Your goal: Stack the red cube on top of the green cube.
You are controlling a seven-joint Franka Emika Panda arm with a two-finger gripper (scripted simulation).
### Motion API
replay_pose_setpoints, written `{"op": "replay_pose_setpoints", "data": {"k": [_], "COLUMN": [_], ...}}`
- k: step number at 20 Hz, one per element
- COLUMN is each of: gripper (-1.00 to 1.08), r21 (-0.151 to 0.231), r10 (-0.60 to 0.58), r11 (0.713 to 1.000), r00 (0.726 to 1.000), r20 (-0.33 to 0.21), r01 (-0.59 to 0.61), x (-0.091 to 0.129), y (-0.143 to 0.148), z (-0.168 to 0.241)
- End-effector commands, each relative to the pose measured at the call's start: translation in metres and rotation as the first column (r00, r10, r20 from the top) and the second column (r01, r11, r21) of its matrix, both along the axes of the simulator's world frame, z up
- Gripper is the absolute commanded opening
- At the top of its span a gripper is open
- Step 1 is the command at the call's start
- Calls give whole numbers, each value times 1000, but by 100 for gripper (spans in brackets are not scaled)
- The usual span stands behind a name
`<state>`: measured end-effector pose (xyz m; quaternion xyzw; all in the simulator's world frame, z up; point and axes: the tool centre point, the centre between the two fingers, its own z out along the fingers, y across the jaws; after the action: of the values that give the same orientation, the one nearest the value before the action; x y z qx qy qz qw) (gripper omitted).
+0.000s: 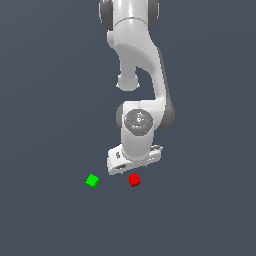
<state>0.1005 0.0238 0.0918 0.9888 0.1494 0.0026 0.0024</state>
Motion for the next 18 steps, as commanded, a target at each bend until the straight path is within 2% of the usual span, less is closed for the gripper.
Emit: {"op": "replay_pose_setpoints", "data": {"k": [1,9,18], "gripper": [100,100,100], "r21": [2,4,4], "r10": [22,58,65], "r11": [1000,998,998], "r00": [1000,998,998], "r20": [-1,-5,-6], "r01": [-22,-58,-65], "x": [9,24,26], "y": [1,3,4], "z": [-7,-19,-23]}}
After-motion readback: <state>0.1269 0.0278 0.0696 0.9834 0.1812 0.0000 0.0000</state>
